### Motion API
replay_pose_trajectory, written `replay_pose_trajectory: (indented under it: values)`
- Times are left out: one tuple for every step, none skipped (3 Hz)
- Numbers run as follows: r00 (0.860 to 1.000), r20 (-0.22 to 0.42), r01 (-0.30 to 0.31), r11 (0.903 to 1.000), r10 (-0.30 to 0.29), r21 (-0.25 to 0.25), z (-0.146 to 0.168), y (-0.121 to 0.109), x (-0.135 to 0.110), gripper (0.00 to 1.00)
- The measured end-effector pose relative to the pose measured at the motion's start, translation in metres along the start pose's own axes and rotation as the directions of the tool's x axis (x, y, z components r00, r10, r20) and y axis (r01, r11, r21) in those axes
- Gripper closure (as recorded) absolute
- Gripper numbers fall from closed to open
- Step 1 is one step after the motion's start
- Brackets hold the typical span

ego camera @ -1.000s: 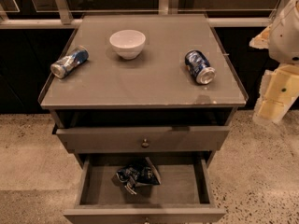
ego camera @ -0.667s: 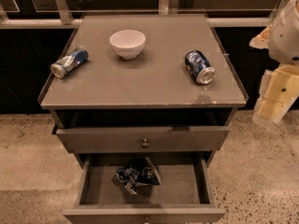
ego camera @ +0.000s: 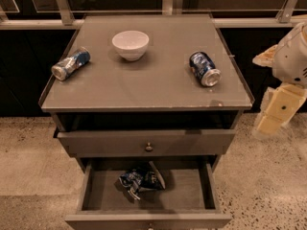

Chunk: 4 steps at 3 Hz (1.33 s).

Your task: Pick blue chip bag from middle drawer and place on counter

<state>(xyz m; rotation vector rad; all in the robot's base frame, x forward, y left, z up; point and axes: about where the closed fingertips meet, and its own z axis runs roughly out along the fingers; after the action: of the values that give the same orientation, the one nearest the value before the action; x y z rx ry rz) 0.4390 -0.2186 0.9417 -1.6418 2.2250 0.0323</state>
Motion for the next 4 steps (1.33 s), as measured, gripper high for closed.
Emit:
replay_pose_trajectory:
  values:
    - [1.000,0.000,0.000,1.0000,0.000,0.000,0.000,0.000,0.000,0.00]
    - [0.998,0.042,-0.057,0.9983,0.056,0.010,0.013,0.016,0.010,0.00]
    - [0.976,0.144,-0.162,0.9867,0.162,-0.011,0.054,0.051,0.022,0.00]
    - [0.959,0.184,-0.201,0.9742,0.217,-0.102,0.113,0.083,0.024,0.00]
